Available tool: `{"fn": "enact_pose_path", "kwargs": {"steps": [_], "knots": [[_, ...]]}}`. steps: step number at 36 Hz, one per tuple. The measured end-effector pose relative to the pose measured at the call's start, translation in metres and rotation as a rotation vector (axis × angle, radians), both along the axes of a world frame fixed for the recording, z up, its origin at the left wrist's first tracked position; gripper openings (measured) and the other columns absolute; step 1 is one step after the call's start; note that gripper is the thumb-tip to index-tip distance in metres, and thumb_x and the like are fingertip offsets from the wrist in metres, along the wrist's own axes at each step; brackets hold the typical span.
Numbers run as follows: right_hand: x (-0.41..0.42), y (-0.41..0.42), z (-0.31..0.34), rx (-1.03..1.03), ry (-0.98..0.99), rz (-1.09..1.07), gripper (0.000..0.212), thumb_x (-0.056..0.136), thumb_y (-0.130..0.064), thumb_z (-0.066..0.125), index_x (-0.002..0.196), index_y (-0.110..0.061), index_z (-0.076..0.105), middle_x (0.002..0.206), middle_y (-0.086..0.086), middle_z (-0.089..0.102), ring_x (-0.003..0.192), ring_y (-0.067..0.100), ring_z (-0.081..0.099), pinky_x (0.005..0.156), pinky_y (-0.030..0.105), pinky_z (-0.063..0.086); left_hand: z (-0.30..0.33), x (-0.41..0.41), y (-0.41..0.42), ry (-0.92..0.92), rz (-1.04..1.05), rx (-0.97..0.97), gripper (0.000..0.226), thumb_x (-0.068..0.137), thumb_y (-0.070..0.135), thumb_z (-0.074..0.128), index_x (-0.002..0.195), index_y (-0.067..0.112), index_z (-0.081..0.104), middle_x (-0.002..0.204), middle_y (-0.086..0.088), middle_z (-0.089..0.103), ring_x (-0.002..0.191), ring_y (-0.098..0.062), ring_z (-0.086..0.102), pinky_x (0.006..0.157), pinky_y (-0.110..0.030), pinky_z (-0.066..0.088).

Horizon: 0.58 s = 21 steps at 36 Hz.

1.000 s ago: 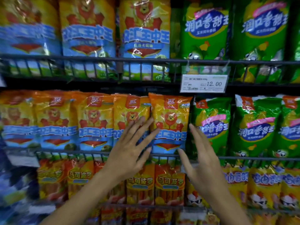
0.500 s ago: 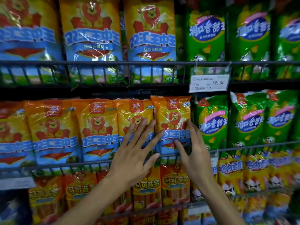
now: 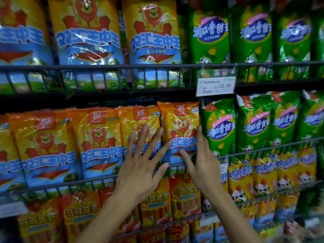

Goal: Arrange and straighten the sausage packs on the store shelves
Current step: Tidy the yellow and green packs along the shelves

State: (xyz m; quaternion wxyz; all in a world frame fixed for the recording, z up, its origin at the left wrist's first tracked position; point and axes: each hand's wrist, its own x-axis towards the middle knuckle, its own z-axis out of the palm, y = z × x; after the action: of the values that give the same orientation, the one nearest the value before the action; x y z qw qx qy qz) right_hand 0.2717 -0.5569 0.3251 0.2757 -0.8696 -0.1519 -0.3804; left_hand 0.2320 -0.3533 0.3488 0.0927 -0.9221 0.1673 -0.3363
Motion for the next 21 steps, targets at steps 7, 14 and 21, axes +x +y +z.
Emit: {"fn": "enact_pose_path", "kwargs": {"steps": [7, 14, 21], "knots": [[-0.003, 0.003, -0.001, 0.05, 0.026, 0.008, 0.088, 0.096, -0.071, 0.035, 0.161, -0.028, -0.007, 0.159, 0.003, 0.036, 0.104, 0.025, 0.066, 0.073, 0.034, 0.054, 0.002, -0.002, 0.002, 0.03, -0.042, -0.014, 0.068, 0.106, 0.058, 0.029, 0.163, 0.032, 0.002, 0.171, -0.001, -0.009, 0.157, -0.035, -0.009, 0.122, -0.062, 0.002], [-0.014, 0.007, 0.009, 0.188, 0.105, 0.077, 0.087, 0.097, -0.063, 0.049, 0.161, -0.034, -0.003, 0.165, -0.005, 0.024, 0.137, 0.024, 0.047, 0.098, 0.048, 0.053, 0.01, -0.009, 0.01, 0.112, -0.151, -0.044, 0.074, 0.106, 0.056, 0.034, 0.162, 0.033, -0.008, 0.168, 0.003, -0.023, 0.154, -0.028, -0.025, 0.122, -0.057, -0.01], [-0.053, 0.031, 0.03, 0.278, -0.057, 0.222, 0.061, 0.096, -0.029, 0.064, 0.152, -0.023, 0.04, 0.152, -0.011, 0.035, 0.144, -0.004, 0.026, 0.115, 0.008, 0.021, 0.016, -0.026, 0.052, 0.076, -0.165, -0.115, 0.064, 0.107, 0.049, 0.035, 0.162, 0.036, 0.007, 0.17, 0.012, -0.012, 0.157, -0.018, -0.015, 0.128, -0.048, -0.004]]}}
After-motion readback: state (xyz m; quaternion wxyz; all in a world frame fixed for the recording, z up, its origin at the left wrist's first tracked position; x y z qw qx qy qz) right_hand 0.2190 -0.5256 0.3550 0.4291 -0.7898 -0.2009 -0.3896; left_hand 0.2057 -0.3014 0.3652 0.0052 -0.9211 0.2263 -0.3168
